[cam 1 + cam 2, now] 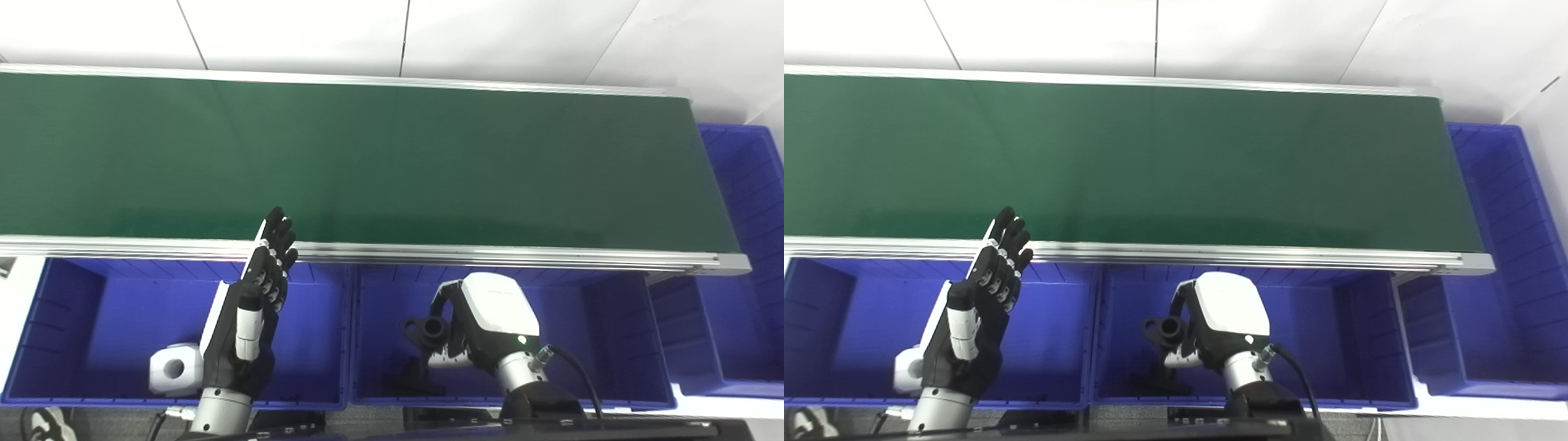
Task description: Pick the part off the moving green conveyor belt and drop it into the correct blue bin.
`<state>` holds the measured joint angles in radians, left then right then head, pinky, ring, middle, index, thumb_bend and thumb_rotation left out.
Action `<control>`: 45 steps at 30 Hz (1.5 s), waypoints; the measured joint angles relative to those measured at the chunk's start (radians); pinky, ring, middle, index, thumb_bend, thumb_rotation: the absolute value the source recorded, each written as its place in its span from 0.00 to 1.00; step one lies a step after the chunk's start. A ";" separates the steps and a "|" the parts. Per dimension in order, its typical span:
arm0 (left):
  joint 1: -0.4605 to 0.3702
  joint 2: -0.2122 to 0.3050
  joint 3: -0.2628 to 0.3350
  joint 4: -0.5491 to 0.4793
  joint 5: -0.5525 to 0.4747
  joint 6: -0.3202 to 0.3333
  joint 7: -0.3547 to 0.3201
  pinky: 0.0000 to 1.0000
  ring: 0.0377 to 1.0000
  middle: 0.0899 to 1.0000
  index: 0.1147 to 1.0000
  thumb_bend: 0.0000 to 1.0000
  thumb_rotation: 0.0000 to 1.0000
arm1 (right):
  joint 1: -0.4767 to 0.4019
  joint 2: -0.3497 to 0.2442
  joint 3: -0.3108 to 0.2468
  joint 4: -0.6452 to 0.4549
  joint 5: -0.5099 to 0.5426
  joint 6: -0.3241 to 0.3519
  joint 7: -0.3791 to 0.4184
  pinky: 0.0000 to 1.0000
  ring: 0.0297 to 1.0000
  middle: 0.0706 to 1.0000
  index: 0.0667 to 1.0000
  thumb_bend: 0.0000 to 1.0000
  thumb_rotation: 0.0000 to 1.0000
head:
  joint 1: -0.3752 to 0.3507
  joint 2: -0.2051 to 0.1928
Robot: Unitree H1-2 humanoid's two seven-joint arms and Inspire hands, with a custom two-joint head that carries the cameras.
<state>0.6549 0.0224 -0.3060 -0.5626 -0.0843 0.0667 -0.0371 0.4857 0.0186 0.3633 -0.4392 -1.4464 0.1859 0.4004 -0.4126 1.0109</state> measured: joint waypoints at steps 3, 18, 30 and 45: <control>0.001 0.000 0.002 0.000 0.000 0.000 0.000 1.00 1.00 1.00 1.00 0.91 0.96 | -0.001 -0.005 0.002 0.009 -0.019 0.000 -0.023 0.42 0.50 0.60 0.67 0.85 0.52 | 0.009 -0.005; 0.002 0.016 0.007 0.024 -0.010 -0.009 -0.016 1.00 1.00 1.00 1.00 0.91 0.96 | 0.022 0.013 -0.002 0.008 -0.010 0.004 0.018 0.87 0.87 0.89 0.87 1.00 0.94 | 0.049 -0.060; 0.026 0.018 0.000 0.146 0.013 -0.128 -0.021 1.00 1.00 1.00 1.00 0.94 0.94 | 0.211 0.027 -0.014 -0.312 0.613 0.004 -0.001 0.66 0.77 0.81 0.81 0.95 0.90 | 0.181 -0.199; 0.026 0.019 0.000 0.206 0.027 -0.144 -0.021 1.00 1.00 1.00 1.00 0.96 0.92 | 0.365 0.066 -0.076 0.082 1.232 -0.480 -0.427 0.66 0.73 0.80 0.79 0.65 0.92 | 0.196 -0.255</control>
<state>0.6806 0.0410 -0.3059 -0.3562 -0.0576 -0.0774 -0.0579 0.8504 0.0843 0.2873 -0.3573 -0.2143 -0.2944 -0.0267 -0.2163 0.7563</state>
